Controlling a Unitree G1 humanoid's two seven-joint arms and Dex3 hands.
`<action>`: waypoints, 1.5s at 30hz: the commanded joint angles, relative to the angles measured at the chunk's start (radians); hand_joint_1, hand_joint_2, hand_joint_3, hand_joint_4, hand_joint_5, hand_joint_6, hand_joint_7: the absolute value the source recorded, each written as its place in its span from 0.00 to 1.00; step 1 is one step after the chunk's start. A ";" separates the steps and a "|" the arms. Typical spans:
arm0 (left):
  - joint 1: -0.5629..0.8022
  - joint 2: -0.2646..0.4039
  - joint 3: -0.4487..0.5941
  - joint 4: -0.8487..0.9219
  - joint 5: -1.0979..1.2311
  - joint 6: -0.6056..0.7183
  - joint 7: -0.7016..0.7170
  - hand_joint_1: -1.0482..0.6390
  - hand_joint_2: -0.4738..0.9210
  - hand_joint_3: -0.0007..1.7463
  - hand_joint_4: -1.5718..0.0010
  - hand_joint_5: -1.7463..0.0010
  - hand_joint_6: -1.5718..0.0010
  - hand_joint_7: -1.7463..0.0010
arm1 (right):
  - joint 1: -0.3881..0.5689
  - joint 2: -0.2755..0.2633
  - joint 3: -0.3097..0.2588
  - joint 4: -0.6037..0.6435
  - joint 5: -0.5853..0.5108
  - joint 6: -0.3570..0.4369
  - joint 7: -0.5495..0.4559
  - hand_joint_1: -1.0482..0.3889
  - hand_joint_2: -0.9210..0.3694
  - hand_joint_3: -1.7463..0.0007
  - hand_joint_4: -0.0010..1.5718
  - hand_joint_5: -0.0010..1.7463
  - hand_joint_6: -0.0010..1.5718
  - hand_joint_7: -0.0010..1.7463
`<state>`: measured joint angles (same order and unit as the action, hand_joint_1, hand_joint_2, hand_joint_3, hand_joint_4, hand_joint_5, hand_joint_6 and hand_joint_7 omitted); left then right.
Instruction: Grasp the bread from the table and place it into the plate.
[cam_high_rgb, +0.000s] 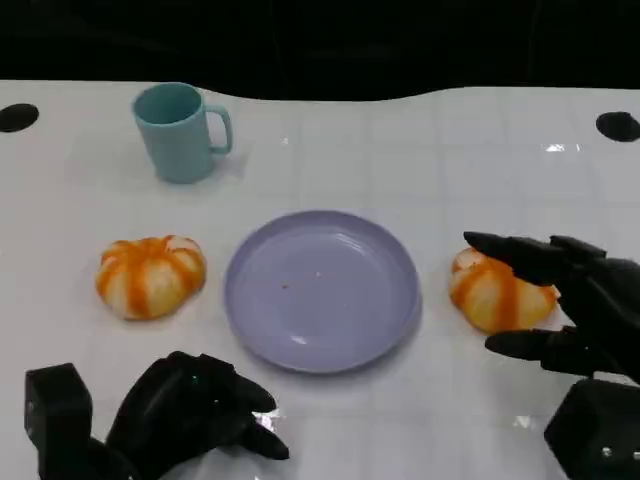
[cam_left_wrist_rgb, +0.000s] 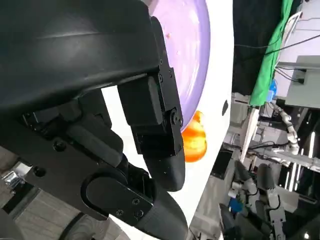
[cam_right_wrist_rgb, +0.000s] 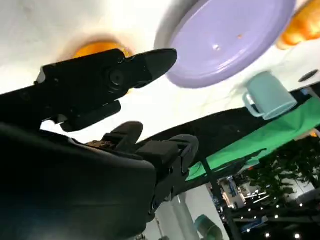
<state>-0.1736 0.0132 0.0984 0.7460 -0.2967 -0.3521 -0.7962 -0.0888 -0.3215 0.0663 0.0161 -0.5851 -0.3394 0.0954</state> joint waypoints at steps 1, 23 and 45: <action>0.019 0.011 -0.002 -0.023 0.002 0.004 0.004 0.00 0.86 0.00 0.00 0.88 0.00 0.99 | -0.024 -0.039 0.018 -0.012 -0.067 0.041 -0.035 0.40 0.08 1.00 0.12 0.17 0.21 0.00; -0.002 0.015 -0.002 0.008 0.010 0.008 0.024 0.00 0.86 0.00 0.00 0.87 0.00 0.98 | -0.223 -0.082 0.183 0.267 -0.213 0.112 -0.126 0.32 0.08 1.00 0.07 0.19 0.17 0.00; 0.005 0.017 0.000 0.001 -0.001 0.009 0.007 0.00 0.86 0.00 0.00 0.87 0.00 0.99 | -0.414 -0.026 0.350 0.617 -0.240 0.190 -0.211 0.35 0.09 1.00 0.10 0.17 0.18 0.00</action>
<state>-0.1762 0.0154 0.0955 0.7485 -0.2979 -0.3495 -0.7834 -0.4679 -0.3526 0.4018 0.5869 -0.8235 -0.1573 -0.0937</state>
